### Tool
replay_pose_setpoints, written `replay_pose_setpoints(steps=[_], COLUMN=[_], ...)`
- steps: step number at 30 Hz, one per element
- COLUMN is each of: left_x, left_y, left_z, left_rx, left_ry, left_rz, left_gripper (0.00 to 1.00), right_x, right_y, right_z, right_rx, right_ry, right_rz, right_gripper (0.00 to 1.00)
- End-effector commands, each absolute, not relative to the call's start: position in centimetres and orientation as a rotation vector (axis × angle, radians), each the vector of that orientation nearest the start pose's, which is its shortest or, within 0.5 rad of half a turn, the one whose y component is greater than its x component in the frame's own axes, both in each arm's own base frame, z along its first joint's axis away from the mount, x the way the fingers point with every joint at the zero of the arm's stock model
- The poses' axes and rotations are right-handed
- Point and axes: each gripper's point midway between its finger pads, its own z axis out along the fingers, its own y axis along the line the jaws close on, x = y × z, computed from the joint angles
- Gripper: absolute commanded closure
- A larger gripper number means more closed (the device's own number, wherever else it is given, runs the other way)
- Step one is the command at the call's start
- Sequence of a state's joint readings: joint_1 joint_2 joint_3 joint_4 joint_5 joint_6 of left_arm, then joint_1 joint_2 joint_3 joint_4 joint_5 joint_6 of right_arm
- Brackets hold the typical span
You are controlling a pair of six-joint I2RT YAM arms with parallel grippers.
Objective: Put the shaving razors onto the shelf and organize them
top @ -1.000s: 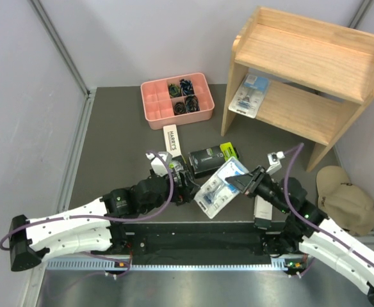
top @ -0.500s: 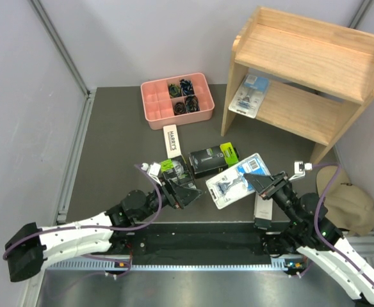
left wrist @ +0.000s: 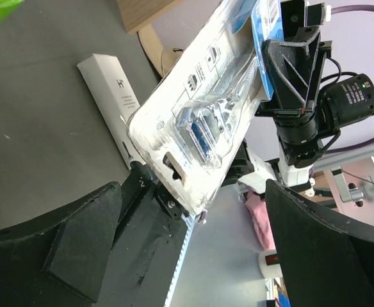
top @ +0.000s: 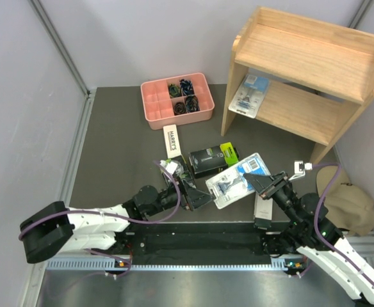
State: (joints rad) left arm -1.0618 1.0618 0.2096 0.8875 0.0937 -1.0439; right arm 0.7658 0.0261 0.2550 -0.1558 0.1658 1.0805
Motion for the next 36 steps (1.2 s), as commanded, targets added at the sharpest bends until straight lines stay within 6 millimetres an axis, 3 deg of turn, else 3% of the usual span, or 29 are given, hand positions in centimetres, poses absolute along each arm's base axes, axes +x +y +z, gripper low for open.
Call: replay_pose_setpoints(steps=[1, 9, 10, 11, 13, 18, 20, 21, 23, 27, 30, 32, 33, 36], left_x=[12.0, 12.1, 11.8, 11.9, 11.7, 10.7, 10.6, 10.6, 10.4, 10.3, 10.3, 10.4, 10.5, 11.1], left_y=[-33.5, -35.2, -35.3, -35.7, -36.3, -37.8, -38.0, -38.0, -37.9, -37.9, -38.1, -37.9, -37.8, -37.1], left_z=[23.2, 23.1, 24.3, 23.8, 24.8, 24.4, 24.2, 24.1, 23.9, 23.3, 22.5, 23.0, 22.1, 22.5], left_rx=[0.129, 0.128, 0.15, 0.152, 0.185, 0.272, 0.271, 0.277, 0.283, 0.299, 0.331, 0.35, 0.347, 0.337], left_ry=[1.637, 1.62, 1.564, 1.579, 1.537, 1.562, 1.569, 1.573, 1.575, 1.61, 1.68, 1.668, 1.717, 1.713], left_rz=[-1.81, -1.896, -1.934, -1.942, -1.979, -2.05, -2.06, -2.064, -2.064, -2.043, -1.987, -1.952, -1.917, -1.846], left_gripper=[0.04, 0.09, 0.1, 0.12, 0.16, 0.47, 0.55, 0.63, 0.66, 0.86, 0.87, 0.84, 0.83, 0.84], right_x=[16.0, 15.8, 15.8, 15.8, 15.8, 15.9, 15.9, 15.6, 15.7, 15.5, 15.5, 15.5, 15.5, 15.4], right_y=[16.9, 17.3, 17.4, 17.4, 17.5, 17.3, 17.3, 16.9, 16.8, 16.3, 16.0, 15.9, 15.8, 15.7], right_z=[25.8, 25.8, 25.7, 25.7, 25.6, 25.3, 25.2, 25.9, 25.7, 26.0, 25.8, 25.7, 25.8, 25.7], right_rx=[0.376, 0.368, 0.368, 0.368, 0.367, 0.378, 0.38, 0.377, 0.38, 0.384, 0.387, 0.389, 0.391, 0.395], right_ry=[1.511, 1.498, 1.501, 1.501, 1.507, 1.521, 1.524, 1.49, 1.499, 1.493, 1.501, 1.508, 1.506, 1.503], right_rz=[1.405, 1.444, 1.447, 1.45, 1.448, 1.427, 1.425, 1.441, 1.43, 1.415, 1.399, 1.385, 1.383, 1.381], right_gripper=[1.0, 1.0, 1.0, 1.0, 1.0, 1.0, 1.0, 1.0, 1.0, 1.0, 1.0, 1.0, 1.0, 1.0])
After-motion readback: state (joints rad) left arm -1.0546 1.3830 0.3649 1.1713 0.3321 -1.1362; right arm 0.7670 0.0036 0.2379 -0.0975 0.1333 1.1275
